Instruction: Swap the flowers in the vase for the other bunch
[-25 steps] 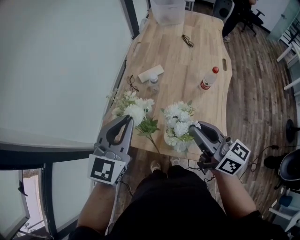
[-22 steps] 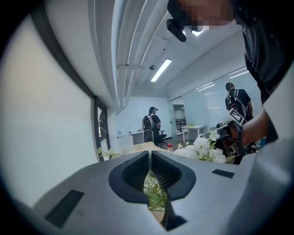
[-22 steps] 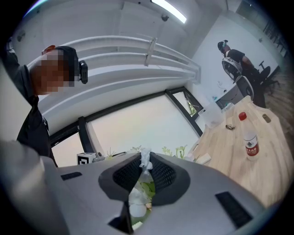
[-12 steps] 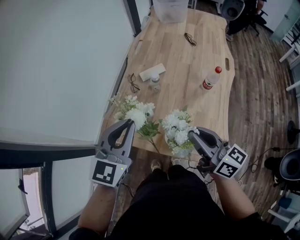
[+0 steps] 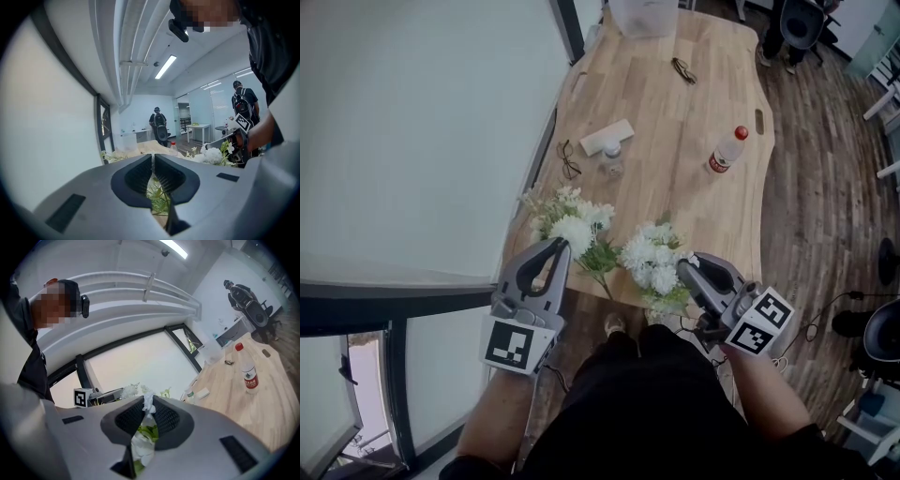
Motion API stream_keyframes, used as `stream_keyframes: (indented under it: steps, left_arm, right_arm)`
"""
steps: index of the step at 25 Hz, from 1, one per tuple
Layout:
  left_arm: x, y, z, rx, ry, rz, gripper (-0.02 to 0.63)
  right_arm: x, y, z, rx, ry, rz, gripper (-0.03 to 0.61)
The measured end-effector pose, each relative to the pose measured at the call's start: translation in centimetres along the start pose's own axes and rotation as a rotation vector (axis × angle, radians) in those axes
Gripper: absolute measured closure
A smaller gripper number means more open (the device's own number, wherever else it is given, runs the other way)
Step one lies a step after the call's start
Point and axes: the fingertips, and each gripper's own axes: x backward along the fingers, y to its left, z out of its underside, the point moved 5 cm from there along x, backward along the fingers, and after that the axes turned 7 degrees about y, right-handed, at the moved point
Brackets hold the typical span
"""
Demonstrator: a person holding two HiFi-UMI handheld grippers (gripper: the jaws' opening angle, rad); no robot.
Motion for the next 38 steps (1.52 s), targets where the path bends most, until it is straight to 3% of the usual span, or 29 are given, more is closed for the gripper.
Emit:
stream_keyframes:
  steps: [18, 23, 38]
  left_arm:
    - [-0.2, -0.1, -0.7, -0.005, -0.013, 0.005, 0.591]
    - [-0.2, -0.3, -1.0, -0.01, -0.035, 0.014, 0.591]
    - [1.1, 0.3, -2.4, -0.035, -0.085, -0.009, 0.591]
  right_arm:
    - [0.6, -0.3, -0.3, 0.064, 0.007, 0.042, 0.506]
    - [0.7, 0.1, -0.6, 0.078, 0.02, 0.033, 0.456]
    - [3.1, 1.8, -4.6, 0.148, -0.095, 0.081, 0.434]
